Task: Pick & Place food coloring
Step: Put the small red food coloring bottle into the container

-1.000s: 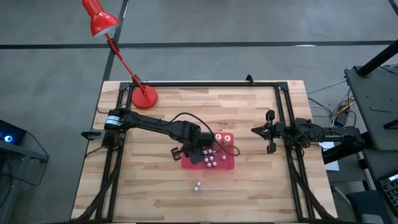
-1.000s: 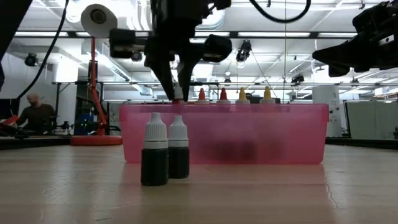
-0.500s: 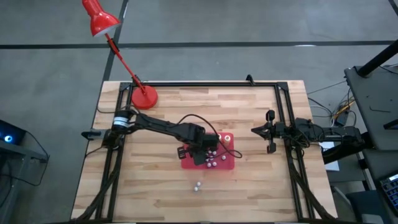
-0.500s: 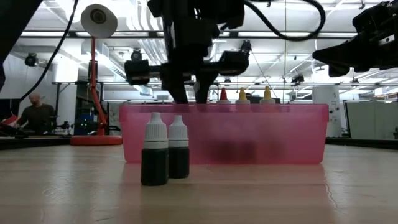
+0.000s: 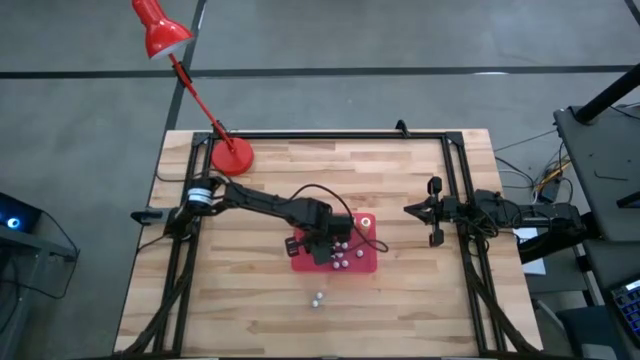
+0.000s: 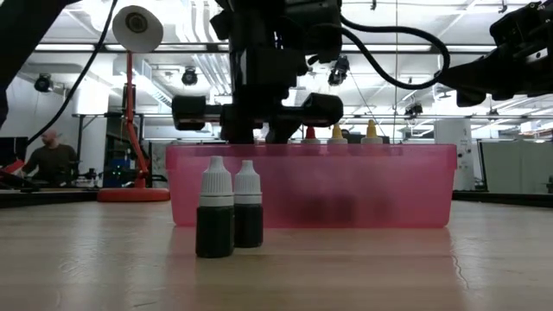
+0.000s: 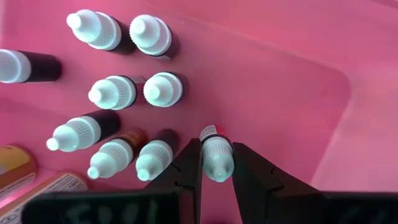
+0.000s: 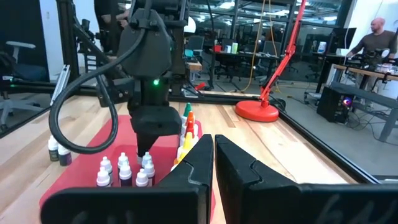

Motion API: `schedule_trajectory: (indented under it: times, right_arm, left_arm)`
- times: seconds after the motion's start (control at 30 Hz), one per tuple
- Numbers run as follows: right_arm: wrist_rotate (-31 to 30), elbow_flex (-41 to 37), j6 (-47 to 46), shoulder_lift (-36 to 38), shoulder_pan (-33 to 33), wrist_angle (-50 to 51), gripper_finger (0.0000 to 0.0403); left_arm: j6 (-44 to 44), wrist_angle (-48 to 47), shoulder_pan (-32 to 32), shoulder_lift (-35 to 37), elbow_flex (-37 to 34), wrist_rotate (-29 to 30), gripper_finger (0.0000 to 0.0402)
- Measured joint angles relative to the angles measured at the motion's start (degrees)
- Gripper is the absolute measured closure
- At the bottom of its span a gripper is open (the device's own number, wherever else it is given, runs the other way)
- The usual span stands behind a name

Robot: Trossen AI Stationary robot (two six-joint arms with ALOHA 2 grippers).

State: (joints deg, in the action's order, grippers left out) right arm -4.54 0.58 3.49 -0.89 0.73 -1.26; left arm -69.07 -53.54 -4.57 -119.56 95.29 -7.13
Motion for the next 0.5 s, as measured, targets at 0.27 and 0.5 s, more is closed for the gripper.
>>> schedule_trajectory:
  times: [0.27, 0.5]
  right_arm:
    - [0.0, 0.0, 0.0, 0.0, 0.0, 0.0, 0.0394]
    - [-0.01, 0.0, 0.0, 0.0, 0.01, 0.0, 0.0394]
  left_arm:
    - [-0.06, 0.91, 0.25, 0.02, -1.66, -1.0, 0.0358]
    - [0.3, 2.56, 0.25, 0.02, -1.95, -1.03, 0.0358]
